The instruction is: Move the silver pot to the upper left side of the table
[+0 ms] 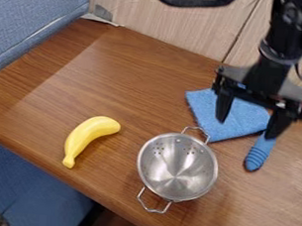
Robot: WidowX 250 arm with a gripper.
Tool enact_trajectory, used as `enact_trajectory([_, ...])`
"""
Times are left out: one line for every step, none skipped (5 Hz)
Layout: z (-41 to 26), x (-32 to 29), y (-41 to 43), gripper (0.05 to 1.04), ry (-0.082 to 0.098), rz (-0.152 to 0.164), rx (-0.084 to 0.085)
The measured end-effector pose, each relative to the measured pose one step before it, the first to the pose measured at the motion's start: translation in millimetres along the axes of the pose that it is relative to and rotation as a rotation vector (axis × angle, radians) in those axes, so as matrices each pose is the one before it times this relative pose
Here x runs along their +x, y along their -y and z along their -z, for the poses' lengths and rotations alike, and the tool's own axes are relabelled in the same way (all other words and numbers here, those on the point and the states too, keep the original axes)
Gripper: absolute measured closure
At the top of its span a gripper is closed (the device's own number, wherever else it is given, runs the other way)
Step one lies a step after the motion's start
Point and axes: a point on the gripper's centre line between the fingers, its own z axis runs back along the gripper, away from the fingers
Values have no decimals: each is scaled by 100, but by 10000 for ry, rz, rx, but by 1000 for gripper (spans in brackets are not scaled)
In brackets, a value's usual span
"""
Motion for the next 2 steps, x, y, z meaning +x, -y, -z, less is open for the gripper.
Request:
enact_trajectory([1086,-1921,-1345,84,-227,-179,730])
enact_trajectory([1277,-1136,-699,84,-132,-215,218])
